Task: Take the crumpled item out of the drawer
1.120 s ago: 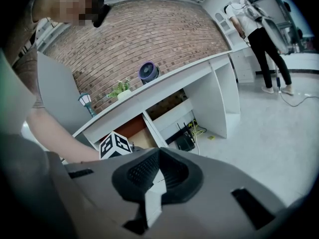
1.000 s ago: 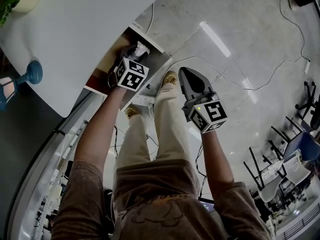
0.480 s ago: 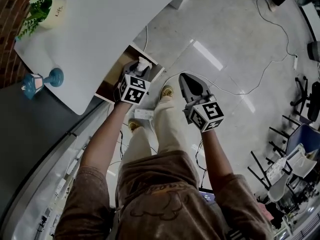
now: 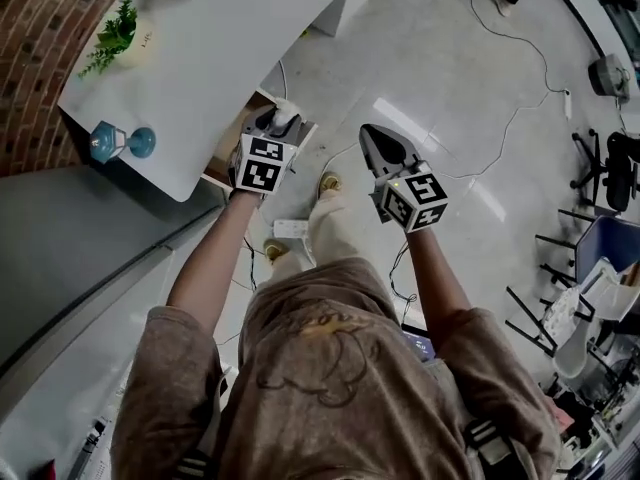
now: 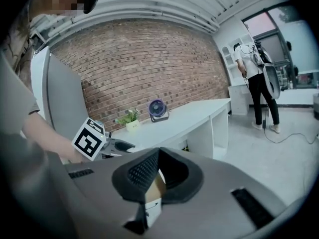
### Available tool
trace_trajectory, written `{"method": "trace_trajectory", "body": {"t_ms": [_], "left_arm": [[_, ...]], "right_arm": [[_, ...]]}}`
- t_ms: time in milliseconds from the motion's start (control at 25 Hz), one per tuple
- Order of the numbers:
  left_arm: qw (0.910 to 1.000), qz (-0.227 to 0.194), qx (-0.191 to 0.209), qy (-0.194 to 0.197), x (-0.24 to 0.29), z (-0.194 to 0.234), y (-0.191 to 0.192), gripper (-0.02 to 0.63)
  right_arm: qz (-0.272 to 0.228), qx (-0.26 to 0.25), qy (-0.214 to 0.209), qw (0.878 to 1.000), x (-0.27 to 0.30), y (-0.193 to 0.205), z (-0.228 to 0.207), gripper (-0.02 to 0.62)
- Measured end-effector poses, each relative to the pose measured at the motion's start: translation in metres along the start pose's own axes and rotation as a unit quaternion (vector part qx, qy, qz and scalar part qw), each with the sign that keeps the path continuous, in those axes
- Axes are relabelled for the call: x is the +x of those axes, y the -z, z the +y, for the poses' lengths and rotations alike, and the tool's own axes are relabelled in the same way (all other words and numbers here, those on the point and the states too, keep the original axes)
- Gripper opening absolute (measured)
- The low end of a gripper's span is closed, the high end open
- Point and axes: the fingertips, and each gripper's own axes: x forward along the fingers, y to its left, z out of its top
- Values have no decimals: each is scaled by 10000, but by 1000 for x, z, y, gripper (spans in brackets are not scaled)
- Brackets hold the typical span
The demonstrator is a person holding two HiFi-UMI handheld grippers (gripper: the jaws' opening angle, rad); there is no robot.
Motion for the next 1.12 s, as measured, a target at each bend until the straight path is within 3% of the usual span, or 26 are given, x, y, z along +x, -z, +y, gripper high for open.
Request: {"method": "trace_trajectory", "body": {"t_ms": [360, 640, 1120], "left_arm": [[9970, -742, 85, 203, -86, -16, -71, 172], [9914, -1183, -31, 562, -151, -39, -93, 172], [9781, -1969, 50, 669, -240, -49, -119, 173]], "right_arm": [[-300, -230, -11, 9993, -53, -47, 41, -3], [-548, -448, -24, 9975, -87, -69, 78, -3], [-1067, -597, 125, 9924, -125, -92, 111, -3]]}}
